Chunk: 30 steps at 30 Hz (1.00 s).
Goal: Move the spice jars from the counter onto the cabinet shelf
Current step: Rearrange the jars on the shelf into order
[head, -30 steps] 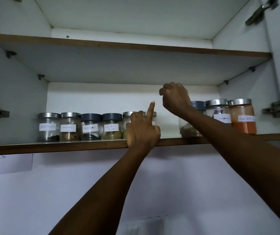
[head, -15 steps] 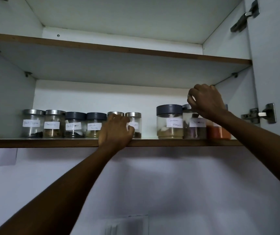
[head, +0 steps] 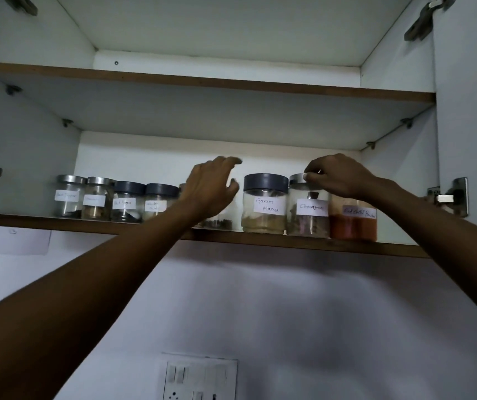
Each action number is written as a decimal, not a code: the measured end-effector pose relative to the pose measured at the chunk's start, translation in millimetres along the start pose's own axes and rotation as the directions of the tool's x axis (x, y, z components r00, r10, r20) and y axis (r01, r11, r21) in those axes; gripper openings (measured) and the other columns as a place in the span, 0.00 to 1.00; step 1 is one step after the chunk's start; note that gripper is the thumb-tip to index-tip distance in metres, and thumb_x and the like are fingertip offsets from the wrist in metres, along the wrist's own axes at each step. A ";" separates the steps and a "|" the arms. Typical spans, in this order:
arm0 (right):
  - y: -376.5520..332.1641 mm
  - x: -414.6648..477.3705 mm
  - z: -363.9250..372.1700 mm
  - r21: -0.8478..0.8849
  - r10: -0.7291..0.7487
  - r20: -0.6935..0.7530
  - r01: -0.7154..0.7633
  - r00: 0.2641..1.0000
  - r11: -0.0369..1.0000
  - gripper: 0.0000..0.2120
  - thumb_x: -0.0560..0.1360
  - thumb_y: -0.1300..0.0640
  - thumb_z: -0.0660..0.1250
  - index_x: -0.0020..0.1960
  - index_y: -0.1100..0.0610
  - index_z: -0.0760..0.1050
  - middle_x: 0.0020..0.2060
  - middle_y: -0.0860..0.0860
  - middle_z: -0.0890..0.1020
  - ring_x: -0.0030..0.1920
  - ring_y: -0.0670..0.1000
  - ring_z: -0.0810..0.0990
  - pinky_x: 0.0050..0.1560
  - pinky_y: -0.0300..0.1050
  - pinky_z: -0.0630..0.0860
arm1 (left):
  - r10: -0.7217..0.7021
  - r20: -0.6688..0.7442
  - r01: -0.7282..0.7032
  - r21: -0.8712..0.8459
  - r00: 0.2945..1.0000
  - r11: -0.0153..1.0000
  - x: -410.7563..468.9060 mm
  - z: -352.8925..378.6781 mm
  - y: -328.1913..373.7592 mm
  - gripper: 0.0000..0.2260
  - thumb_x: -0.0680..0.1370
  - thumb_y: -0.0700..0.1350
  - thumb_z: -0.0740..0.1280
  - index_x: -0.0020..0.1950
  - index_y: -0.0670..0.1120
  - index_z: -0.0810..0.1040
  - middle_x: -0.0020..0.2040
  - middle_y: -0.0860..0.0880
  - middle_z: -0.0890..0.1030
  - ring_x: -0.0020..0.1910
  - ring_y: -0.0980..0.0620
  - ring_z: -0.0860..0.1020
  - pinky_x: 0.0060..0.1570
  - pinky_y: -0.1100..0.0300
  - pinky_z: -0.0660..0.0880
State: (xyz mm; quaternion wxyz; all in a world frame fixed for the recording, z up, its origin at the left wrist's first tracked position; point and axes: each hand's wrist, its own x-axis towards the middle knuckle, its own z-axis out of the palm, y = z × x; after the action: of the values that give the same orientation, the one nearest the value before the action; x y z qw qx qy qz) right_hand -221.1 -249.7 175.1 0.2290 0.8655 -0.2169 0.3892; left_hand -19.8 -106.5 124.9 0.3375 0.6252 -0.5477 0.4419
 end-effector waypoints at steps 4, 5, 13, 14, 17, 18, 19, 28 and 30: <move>-3.9 0.3 -7.9 0.024 0.016 0.080 -0.018 0.997 1.000 0.29 0.67 0.41 0.55 0.56 0.60 0.78 0.52 0.56 0.81 0.50 0.58 0.78 0.48 0.48 0.73 | 0.106 0.106 -0.106 -0.007 0.989 0.994 31.6 -5.0 38.8 0.19 0.79 0.47 0.58 0.70 0.48 0.67 0.70 0.46 0.70 0.67 0.46 0.69 0.64 0.51 0.64; -4.4 1.4 -9.6 0.011 0.017 0.091 -0.018 0.996 1.000 0.26 0.69 0.42 0.57 0.56 0.59 0.78 0.52 0.56 0.81 0.51 0.58 0.78 0.49 0.48 0.73 | 0.116 0.157 -0.125 0.046 0.981 0.991 37.9 -5.0 42.5 0.18 0.79 0.48 0.57 0.69 0.48 0.68 0.70 0.46 0.70 0.67 0.46 0.67 0.64 0.50 0.63; -3.7 1.2 -8.5 0.014 0.033 0.053 -0.034 0.998 0.999 0.13 0.73 0.57 0.63 0.55 0.60 0.80 0.52 0.56 0.79 0.52 0.58 0.77 0.47 0.49 0.71 | 0.024 0.349 -0.052 0.071 0.937 0.996 53.2 1.0 44.6 0.16 0.80 0.50 0.56 0.62 0.50 0.77 0.64 0.46 0.76 0.64 0.44 0.68 0.60 0.50 0.63; -3.4 1.3 -8.5 0.026 0.036 0.064 -0.038 0.997 0.999 0.12 0.73 0.57 0.63 0.52 0.60 0.80 0.50 0.56 0.80 0.51 0.58 0.77 0.47 0.49 0.72 | 0.016 0.396 -0.045 0.065 0.918 0.997 55.6 -0.9 45.1 0.16 0.79 0.52 0.57 0.61 0.51 0.77 0.62 0.47 0.77 0.63 0.45 0.70 0.60 0.50 0.64; -3.8 1.1 -10.3 0.037 0.056 0.110 -0.060 0.992 0.997 0.16 0.68 0.54 0.62 0.48 0.62 0.80 0.47 0.59 0.82 0.50 0.60 0.77 0.49 0.53 0.75 | 0.015 0.511 -0.014 -0.006 0.860 1.000 60.1 -8.3 45.6 0.19 0.77 0.59 0.59 0.60 0.50 0.79 0.57 0.50 0.80 0.56 0.47 0.76 0.58 0.53 0.69; -4.2 0.8 -11.5 0.045 0.060 0.123 -0.066 0.991 0.997 0.20 0.65 0.52 0.60 0.48 0.63 0.80 0.47 0.60 0.82 0.50 0.61 0.77 0.50 0.54 0.75 | 0.024 0.524 -0.010 -0.029 0.851 1.000 61.2 -9.1 44.9 0.19 0.77 0.58 0.59 0.59 0.48 0.79 0.56 0.49 0.80 0.54 0.47 0.76 0.58 0.53 0.70; -4.0 1.3 -11.8 0.052 0.058 0.129 -0.066 0.990 0.996 0.21 0.63 0.52 0.59 0.49 0.64 0.79 0.48 0.61 0.81 0.51 0.62 0.77 0.51 0.55 0.75 | 0.035 0.529 -0.012 -0.047 0.848 0.999 61.9 -8.8 44.2 0.17 0.79 0.55 0.59 0.58 0.46 0.80 0.55 0.47 0.80 0.53 0.48 0.76 0.56 0.54 0.70; -4.9 3.9 -3.2 0.070 0.079 0.118 -0.088 0.990 0.994 0.13 0.71 0.60 0.62 0.50 0.66 0.79 0.49 0.62 0.81 0.51 0.61 0.77 0.54 0.57 0.75 | 0.145 0.509 -0.117 -0.086 0.848 0.989 57.2 -1.8 32.0 0.10 0.82 0.41 0.51 0.52 0.42 0.71 0.57 0.41 0.75 0.52 0.47 0.70 0.50 0.57 0.64; -5.1 6.4 0.4 0.067 0.098 0.120 -0.106 0.988 0.992 0.13 0.71 0.60 0.62 0.50 0.67 0.78 0.49 0.63 0.80 0.51 0.62 0.77 0.53 0.58 0.75 | 0.153 0.512 -0.129 -0.081 0.845 0.988 60.5 4.3 26.5 0.06 0.81 0.41 0.50 0.48 0.46 0.66 0.50 0.43 0.72 0.48 0.49 0.67 0.47 0.57 0.62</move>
State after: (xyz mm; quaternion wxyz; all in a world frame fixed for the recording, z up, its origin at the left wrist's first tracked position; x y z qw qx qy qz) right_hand -214.2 -247.1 178.7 0.1638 0.8823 -0.2595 0.3569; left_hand -44.6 -138.4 177.4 0.1584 0.6713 -0.6720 0.2696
